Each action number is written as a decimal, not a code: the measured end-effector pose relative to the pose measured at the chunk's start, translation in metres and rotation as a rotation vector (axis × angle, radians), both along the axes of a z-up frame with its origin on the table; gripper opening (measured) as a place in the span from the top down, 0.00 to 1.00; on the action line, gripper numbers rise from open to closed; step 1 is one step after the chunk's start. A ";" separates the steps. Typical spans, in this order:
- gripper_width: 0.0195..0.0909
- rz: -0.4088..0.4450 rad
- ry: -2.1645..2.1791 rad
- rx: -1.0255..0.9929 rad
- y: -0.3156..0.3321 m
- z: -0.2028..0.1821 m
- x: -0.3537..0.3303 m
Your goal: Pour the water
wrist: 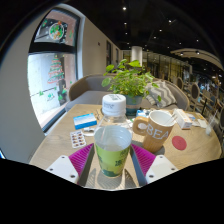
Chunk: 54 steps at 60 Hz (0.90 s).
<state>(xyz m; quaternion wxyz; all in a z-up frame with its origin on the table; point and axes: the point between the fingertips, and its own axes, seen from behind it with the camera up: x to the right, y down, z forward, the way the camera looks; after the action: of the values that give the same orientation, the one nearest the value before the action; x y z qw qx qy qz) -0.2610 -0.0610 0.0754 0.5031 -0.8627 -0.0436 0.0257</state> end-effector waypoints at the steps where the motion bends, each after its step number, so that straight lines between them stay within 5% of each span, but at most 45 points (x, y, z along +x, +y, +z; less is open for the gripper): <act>1: 0.33 -0.003 0.001 0.005 0.002 0.000 0.000; 5: 0.53 -0.007 0.007 0.013 0.007 0.000 0.000; 19: 0.69 0.022 -0.003 0.023 0.006 0.002 -0.007; 36: 0.72 0.039 0.206 0.050 0.019 0.071 -0.025; 54: 0.72 -0.041 1.194 -0.062 0.072 0.167 -0.031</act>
<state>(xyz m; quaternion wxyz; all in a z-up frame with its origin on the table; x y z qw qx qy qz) -0.2924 0.0113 0.2421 0.4156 -0.7139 0.2641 0.4978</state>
